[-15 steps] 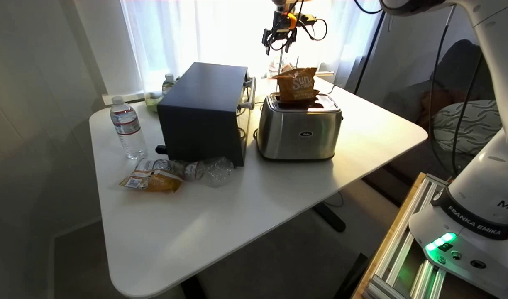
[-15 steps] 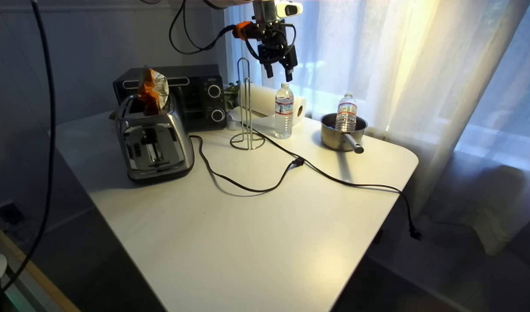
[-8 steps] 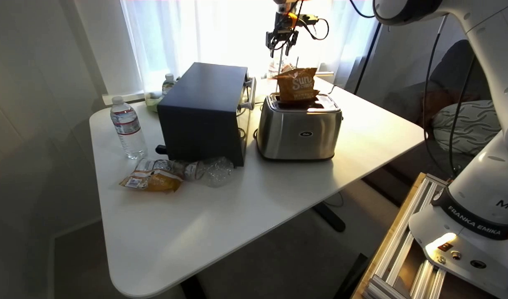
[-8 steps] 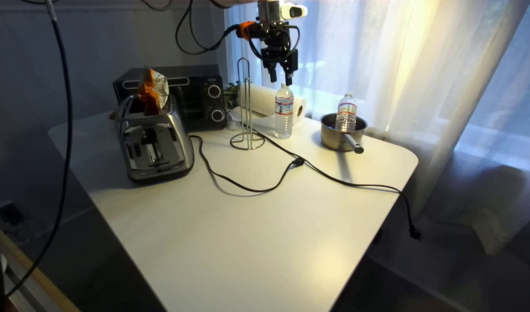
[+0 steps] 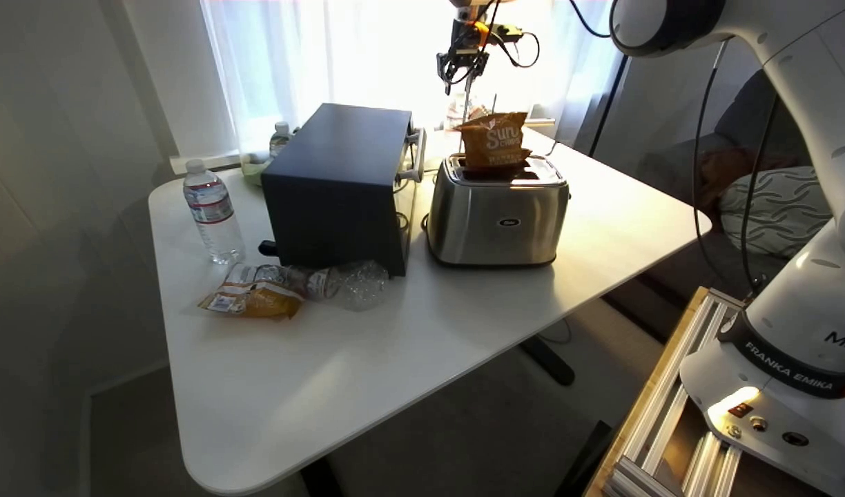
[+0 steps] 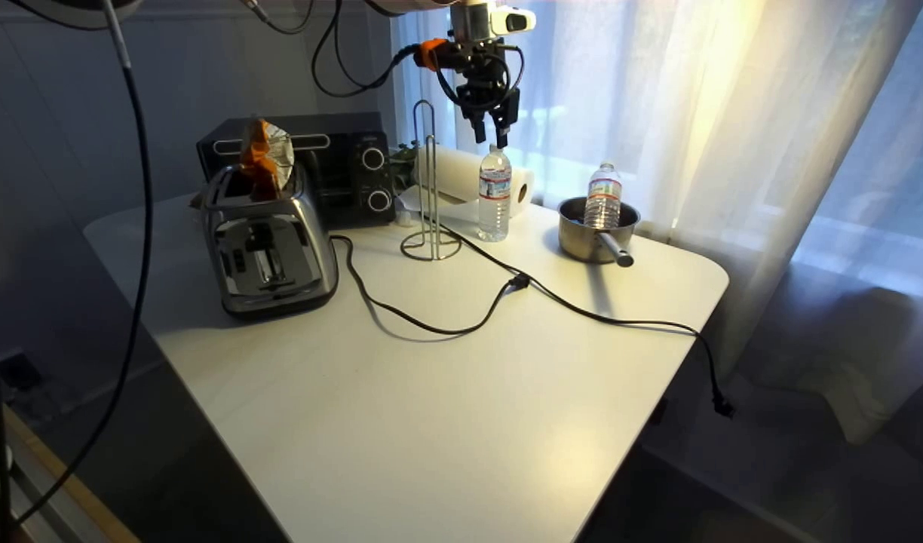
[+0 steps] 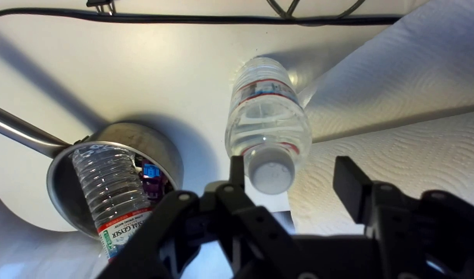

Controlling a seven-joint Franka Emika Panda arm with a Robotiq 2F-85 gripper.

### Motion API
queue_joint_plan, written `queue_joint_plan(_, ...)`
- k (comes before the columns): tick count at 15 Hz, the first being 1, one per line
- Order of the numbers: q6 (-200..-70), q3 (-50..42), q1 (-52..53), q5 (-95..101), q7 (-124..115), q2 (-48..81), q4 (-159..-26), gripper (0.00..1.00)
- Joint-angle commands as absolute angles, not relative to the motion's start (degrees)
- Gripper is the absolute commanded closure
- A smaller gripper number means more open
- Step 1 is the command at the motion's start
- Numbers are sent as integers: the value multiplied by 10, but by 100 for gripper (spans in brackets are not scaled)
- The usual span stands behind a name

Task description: Put the water bottle on top of the toaster oven.

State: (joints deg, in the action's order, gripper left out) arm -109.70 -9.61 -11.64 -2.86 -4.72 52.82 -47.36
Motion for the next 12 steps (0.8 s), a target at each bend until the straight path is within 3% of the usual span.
queue_joint_plan(1, -1086, -91, -125, -36, -46, 561, -421, 33)
queue_joint_plan(3, -1085, -92, -125, -35, -48, 568, -414, 36)
queue_joint_plan(5, -1087, -91, -127, -35, -46, 572, -408, 61)
queue_joint_plan(10, -1090, -91, -130, -36, -47, 576, -401, 94)
queue_joint_plan(12, -1094, -90, -131, -39, -49, 569, -407, 92)
